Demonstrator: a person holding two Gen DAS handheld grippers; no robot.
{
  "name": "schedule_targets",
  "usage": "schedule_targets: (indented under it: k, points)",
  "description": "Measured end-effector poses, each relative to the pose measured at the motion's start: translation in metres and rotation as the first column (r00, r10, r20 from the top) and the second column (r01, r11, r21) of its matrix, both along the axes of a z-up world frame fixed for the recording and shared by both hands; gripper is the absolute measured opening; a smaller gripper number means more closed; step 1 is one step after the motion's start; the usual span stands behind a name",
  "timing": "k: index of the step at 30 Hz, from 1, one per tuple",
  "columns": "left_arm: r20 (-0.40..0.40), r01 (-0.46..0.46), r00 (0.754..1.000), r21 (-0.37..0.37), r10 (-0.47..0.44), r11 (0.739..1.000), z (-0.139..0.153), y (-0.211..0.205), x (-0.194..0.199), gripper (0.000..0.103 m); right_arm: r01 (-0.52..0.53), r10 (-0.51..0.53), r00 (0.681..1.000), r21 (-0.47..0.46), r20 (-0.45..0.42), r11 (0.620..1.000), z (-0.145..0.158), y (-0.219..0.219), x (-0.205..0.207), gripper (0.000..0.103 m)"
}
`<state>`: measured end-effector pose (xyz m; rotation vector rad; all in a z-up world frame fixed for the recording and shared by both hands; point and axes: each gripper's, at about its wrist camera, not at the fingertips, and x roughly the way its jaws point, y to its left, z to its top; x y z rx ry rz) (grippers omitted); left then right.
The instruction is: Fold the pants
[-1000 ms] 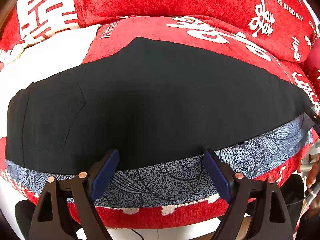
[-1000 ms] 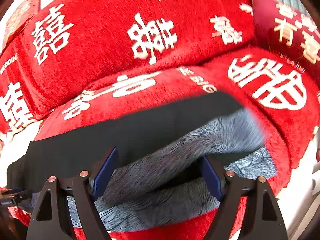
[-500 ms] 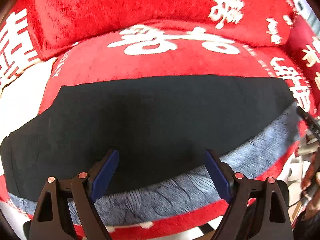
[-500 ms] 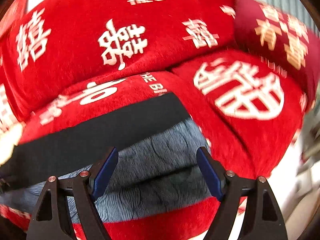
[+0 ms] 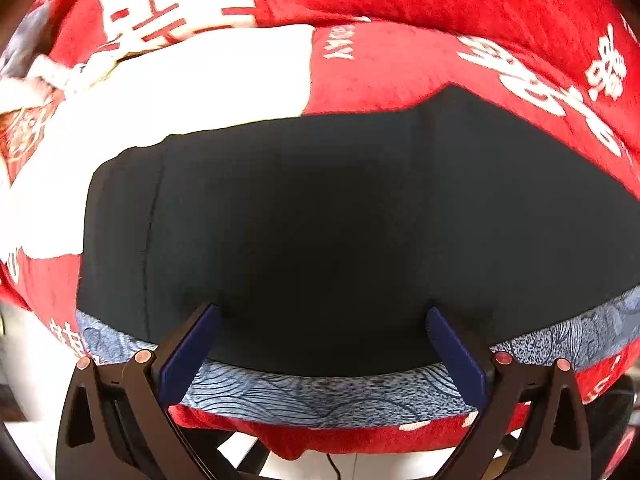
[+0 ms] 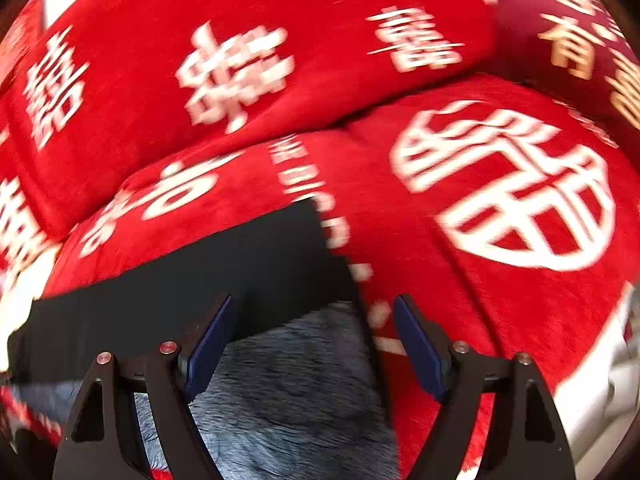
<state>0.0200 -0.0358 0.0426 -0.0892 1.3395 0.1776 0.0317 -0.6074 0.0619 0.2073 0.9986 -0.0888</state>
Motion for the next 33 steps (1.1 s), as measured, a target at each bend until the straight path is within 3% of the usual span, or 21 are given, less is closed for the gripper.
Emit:
schedule_targets:
  k: [1, 2, 4, 9, 11, 15, 18, 21, 22, 24, 26, 27, 29, 30, 32, 33]
  points:
    - [0.007, -0.004, 1.0, 0.001, 0.004, 1.0, 0.001, 0.001, 0.0, 0.103, -0.003, 0.0, 0.999, -0.071, -0.044, 0.998, -0.003, 0.006, 0.006, 0.024]
    - [0.01, -0.007, 1.0, -0.007, 0.007, 1.0, 0.001, 0.002, 0.0, 0.103, -0.009, 0.003, 0.998, -0.114, -0.059, 0.993, -0.002, 0.011, 0.008, 0.023]
    - [0.012, -0.015, 1.0, -0.031, 0.015, 0.999, 0.001, 0.004, 0.003, 0.103, -0.014, 0.011, 0.999, -0.089, -0.031, 0.996, 0.01, 0.012, 0.002, 0.011]
    - [0.043, -0.043, 0.998, -0.016, 0.043, 0.999, 0.014, 0.029, 0.007, 0.103, -0.019, 0.023, 0.992, -0.035, 0.127, 0.999, 0.09, 0.021, -0.035, 0.01]
    - [0.056, -0.07, 0.996, -0.004, 0.07, 0.998, 0.02, 0.048, 0.007, 0.103, -0.02, 0.038, 0.982, -0.096, 0.183, 0.995, 0.131, 0.038, -0.052, 0.01]
    - [0.071, -0.131, 0.989, -0.018, 0.132, 0.991, 0.025, 0.092, -0.003, 0.103, 0.036, 0.001, 0.977, -0.168, 0.214, 0.985, 0.168, 0.056, -0.07, 0.01]
    - [0.058, -0.15, 0.987, 0.018, 0.149, 0.988, 0.017, 0.116, -0.007, 0.103, 0.104, -0.072, 0.987, -0.224, 0.145, 0.969, 0.152, 0.055, -0.07, 0.01]
    - [-0.013, -0.199, 0.979, 0.121, 0.202, 0.972, -0.012, 0.139, -0.009, 0.103, 0.166, -0.177, 0.984, -0.237, -0.028, 0.957, 0.083, 0.031, -0.048, 0.009]
    - [-0.047, -0.213, 0.974, 0.122, 0.22, 0.969, -0.026, 0.148, -0.011, 0.103, 0.179, -0.2, 0.978, -0.27, -0.053, 0.946, 0.068, 0.027, -0.042, 0.004]
    - [-0.03, -0.256, 0.966, 0.038, 0.257, 0.966, -0.03, 0.161, -0.018, 0.103, 0.21, -0.27, 0.954, -0.356, -0.129, 0.911, 0.031, 0.015, -0.029, 0.001]
    - [-0.026, -0.279, 0.96, 0.039, 0.28, 0.96, -0.026, 0.167, -0.024, 0.103, 0.245, -0.315, 0.93, -0.318, -0.191, 0.916, 0.007, -0.003, -0.027, 0.001]
    - [-0.017, -0.277, 0.96, 0.056, 0.278, 0.959, -0.022, 0.165, -0.025, 0.103, 0.274, -0.33, 0.925, -0.274, -0.186, 0.922, 0.008, -0.009, -0.033, 0.001]
    - [0.003, -0.253, 0.967, 0.149, 0.255, 0.956, -0.014, 0.15, -0.023, 0.103, 0.301, -0.331, 0.94, -0.257, -0.08, 0.918, 0.031, 0.002, -0.045, 0.002]
    - [0.017, -0.239, 0.971, 0.164, 0.24, 0.957, -0.01, 0.142, -0.021, 0.103, 0.296, -0.315, 0.949, -0.29, -0.021, 0.91, 0.044, 0.016, -0.049, 0.004]
    - [0.065, -0.183, 0.982, 0.114, 0.176, 0.977, 0.003, 0.108, -0.014, 0.103, 0.22, -0.218, 0.975, -0.312, 0.041, 0.924, 0.063, 0.057, -0.05, 0.025]
    - [0.077, -0.142, 0.988, 0.094, 0.135, 0.985, 0.007, 0.091, -0.01, 0.103, 0.166, -0.16, 0.986, -0.309, 0.047, 0.937, 0.066, 0.077, -0.048, 0.065]
